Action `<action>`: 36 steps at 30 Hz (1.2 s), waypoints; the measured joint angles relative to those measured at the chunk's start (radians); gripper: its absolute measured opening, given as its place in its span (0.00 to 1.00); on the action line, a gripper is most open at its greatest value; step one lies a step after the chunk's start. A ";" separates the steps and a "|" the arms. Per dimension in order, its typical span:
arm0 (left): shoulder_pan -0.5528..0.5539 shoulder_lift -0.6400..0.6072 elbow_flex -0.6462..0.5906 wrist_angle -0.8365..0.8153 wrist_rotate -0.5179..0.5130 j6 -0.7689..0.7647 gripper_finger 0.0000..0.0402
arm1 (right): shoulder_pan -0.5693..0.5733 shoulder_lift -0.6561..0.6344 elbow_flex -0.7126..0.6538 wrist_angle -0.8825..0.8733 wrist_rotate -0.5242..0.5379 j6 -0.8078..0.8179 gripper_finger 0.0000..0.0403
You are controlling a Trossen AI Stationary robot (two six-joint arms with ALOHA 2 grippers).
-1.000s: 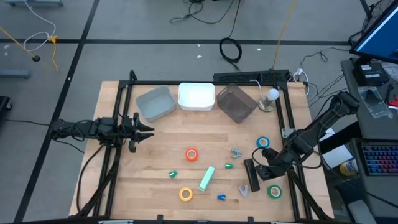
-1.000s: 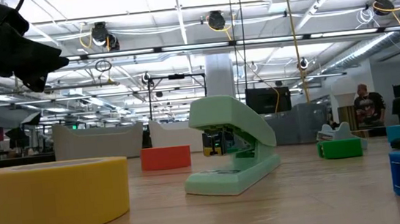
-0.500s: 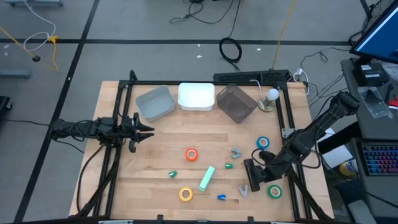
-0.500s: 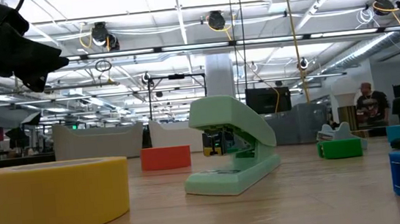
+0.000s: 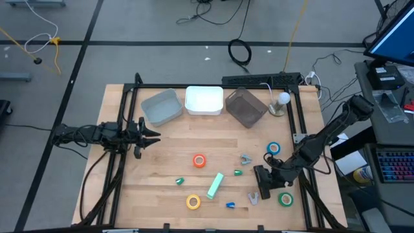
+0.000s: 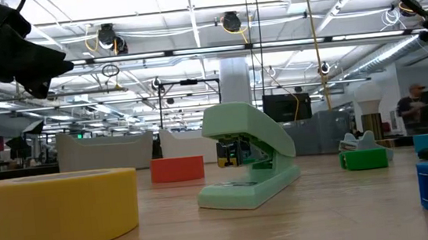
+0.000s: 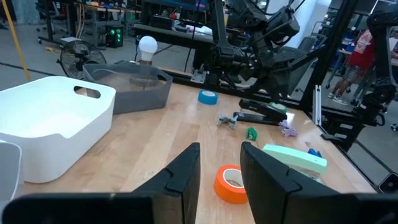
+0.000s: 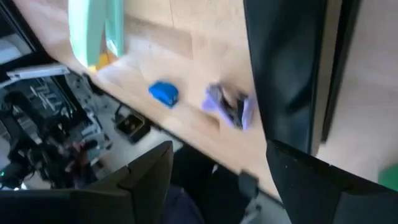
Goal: Pick and place Stapler, Stapler remover, tape
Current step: Put the black stapler into the gray bin
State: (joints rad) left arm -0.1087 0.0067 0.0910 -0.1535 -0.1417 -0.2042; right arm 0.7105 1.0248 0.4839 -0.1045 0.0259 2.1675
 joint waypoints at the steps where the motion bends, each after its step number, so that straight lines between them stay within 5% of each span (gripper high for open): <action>1: 0.000 0.000 0.000 0.000 0.000 0.000 0.29 | 0.000 0.000 0.000 -0.003 0.000 -0.009 0.63; 13: 0.000 0.000 0.000 0.000 -0.013 0.019 0.29 | 0.001 0.025 0.219 -0.423 0.005 -0.070 0.63; 25: 0.000 0.000 0.000 -0.001 -0.024 0.018 0.29 | 0.001 0.316 0.371 -0.521 0.051 -0.135 0.63; 36: 0.000 0.000 0.000 -0.002 -0.025 0.022 0.29 | 0.039 0.365 0.440 -0.677 0.052 -0.095 0.63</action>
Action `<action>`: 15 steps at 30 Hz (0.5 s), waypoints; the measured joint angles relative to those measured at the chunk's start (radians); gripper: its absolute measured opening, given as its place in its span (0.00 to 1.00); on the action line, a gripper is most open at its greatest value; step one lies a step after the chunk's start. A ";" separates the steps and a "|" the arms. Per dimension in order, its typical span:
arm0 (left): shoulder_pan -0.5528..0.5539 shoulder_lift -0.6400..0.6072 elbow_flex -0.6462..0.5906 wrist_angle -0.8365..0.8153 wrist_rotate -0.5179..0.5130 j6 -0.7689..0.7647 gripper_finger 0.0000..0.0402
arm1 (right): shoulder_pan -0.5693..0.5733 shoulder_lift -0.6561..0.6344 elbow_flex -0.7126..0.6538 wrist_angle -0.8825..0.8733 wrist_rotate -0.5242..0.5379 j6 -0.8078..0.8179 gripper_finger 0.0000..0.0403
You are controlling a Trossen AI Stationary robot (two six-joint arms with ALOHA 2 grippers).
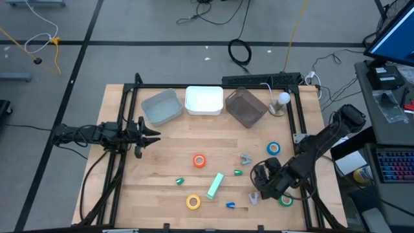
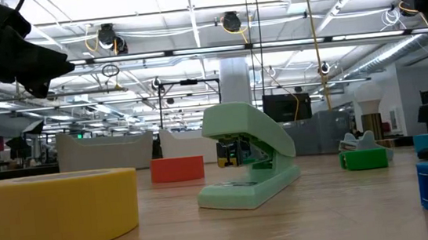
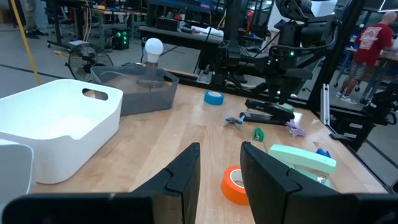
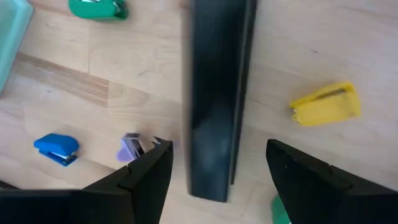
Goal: Pick and place Stapler, Stapler remover, tape
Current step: Put the black stapler into the gray bin
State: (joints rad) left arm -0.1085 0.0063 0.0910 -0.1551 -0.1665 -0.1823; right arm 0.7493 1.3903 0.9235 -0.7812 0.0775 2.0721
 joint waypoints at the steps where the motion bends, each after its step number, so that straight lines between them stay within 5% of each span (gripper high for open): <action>1: 0.000 0.000 0.000 0.000 0.000 0.002 0.29 | 0.004 0.000 0.001 -0.003 0.000 0.007 0.63; 15: 0.000 0.000 0.000 -0.001 0.000 0.004 0.29 | 0.005 0.000 0.001 -0.008 0.007 0.010 0.63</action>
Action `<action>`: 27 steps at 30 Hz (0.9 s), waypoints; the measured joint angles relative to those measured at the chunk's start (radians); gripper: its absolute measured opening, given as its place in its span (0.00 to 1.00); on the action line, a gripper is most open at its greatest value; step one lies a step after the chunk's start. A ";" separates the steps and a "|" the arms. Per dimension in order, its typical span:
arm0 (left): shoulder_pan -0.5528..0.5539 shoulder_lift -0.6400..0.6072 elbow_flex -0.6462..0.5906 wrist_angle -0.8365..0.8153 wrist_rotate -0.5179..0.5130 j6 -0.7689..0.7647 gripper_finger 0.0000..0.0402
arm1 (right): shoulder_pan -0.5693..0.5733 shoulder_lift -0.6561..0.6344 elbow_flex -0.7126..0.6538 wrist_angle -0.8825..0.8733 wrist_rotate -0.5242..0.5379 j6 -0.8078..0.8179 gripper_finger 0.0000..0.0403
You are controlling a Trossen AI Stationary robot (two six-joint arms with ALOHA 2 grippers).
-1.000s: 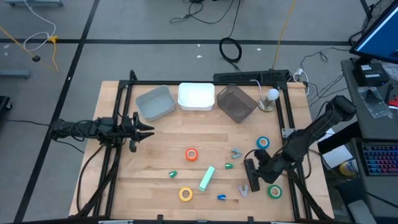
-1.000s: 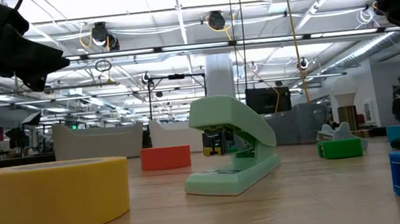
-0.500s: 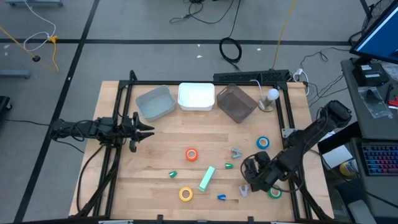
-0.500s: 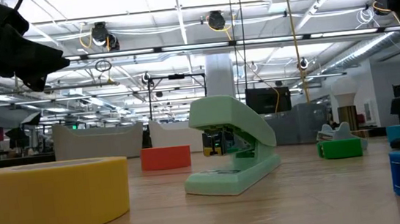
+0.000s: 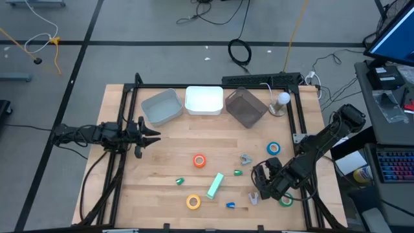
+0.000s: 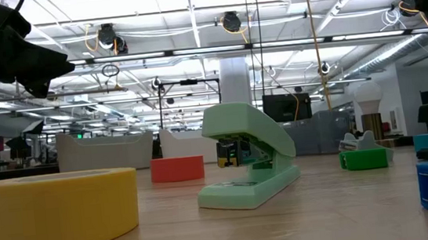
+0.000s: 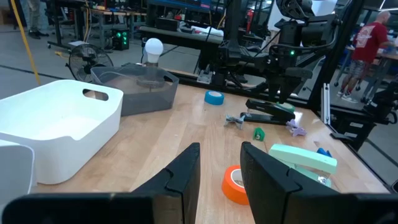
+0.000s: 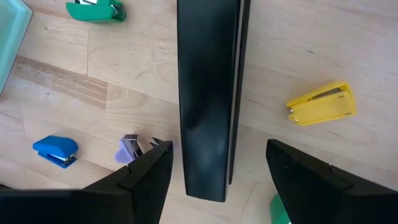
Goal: Pick and place Stapler, Stapler remover, tape
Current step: Put the black stapler into the gray bin
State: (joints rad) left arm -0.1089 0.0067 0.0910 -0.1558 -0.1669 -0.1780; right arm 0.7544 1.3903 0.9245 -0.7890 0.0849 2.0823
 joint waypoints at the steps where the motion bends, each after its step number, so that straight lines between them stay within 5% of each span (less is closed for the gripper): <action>1: 0.000 0.000 0.000 0.000 0.000 0.000 0.29 | 0.000 0.000 0.000 0.002 0.001 0.000 0.63; 27: 0.000 0.000 0.000 -0.001 -0.001 -0.001 0.29 | 0.002 0.148 -0.065 0.205 -0.036 -0.103 0.63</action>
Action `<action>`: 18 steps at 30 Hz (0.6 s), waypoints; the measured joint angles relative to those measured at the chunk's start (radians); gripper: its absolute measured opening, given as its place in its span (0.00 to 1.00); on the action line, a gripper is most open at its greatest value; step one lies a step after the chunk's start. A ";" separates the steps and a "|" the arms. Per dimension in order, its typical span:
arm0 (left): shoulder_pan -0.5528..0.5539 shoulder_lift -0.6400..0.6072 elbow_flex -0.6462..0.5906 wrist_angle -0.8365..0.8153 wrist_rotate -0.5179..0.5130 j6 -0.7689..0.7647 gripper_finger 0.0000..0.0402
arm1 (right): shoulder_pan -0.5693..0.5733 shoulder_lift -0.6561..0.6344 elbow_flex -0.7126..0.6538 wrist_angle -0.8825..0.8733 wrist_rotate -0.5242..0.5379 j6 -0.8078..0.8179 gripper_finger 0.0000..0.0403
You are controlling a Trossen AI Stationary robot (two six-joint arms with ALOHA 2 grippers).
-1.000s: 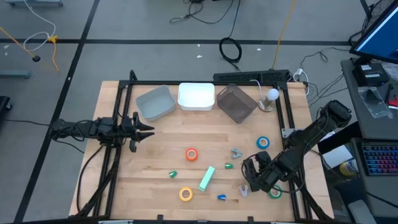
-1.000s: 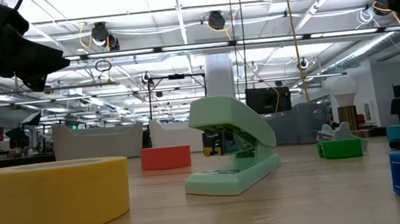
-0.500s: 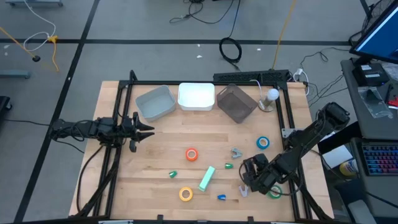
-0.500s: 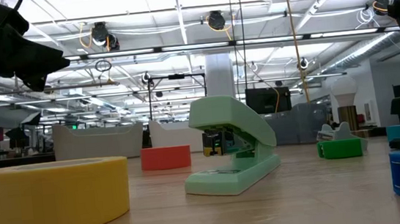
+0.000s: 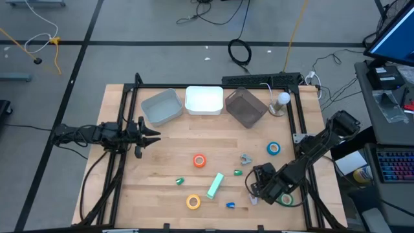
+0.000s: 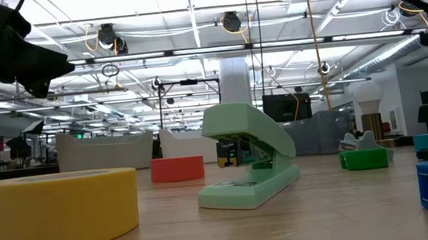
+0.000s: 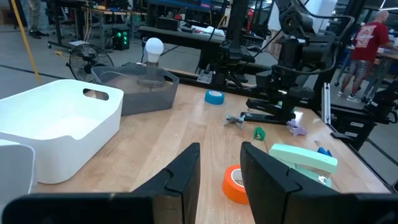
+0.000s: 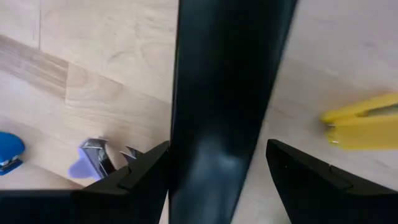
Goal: Pick and place Stapler, Stapler remover, tape
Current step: Put the black stapler into the gray bin
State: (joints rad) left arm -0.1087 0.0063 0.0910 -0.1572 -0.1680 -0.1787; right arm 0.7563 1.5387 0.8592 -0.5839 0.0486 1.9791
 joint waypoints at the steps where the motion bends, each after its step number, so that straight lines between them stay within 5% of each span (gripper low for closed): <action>1: 0.000 0.000 0.000 0.000 0.000 0.000 0.29 | 0.000 0.000 -0.017 0.039 0.000 0.001 0.63; 6: 0.000 0.000 0.000 0.000 0.000 -0.006 0.29 | 0.000 -0.007 -0.086 0.161 0.000 -0.005 0.63; 18: 0.000 0.000 0.000 0.002 0.000 -0.015 0.29 | -0.003 -0.022 -0.090 0.141 0.002 -0.037 0.63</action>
State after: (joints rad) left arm -0.1086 0.0066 0.0910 -0.1551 -0.1677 -0.1938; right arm 0.7531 1.5166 0.7692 -0.4425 0.0505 1.9422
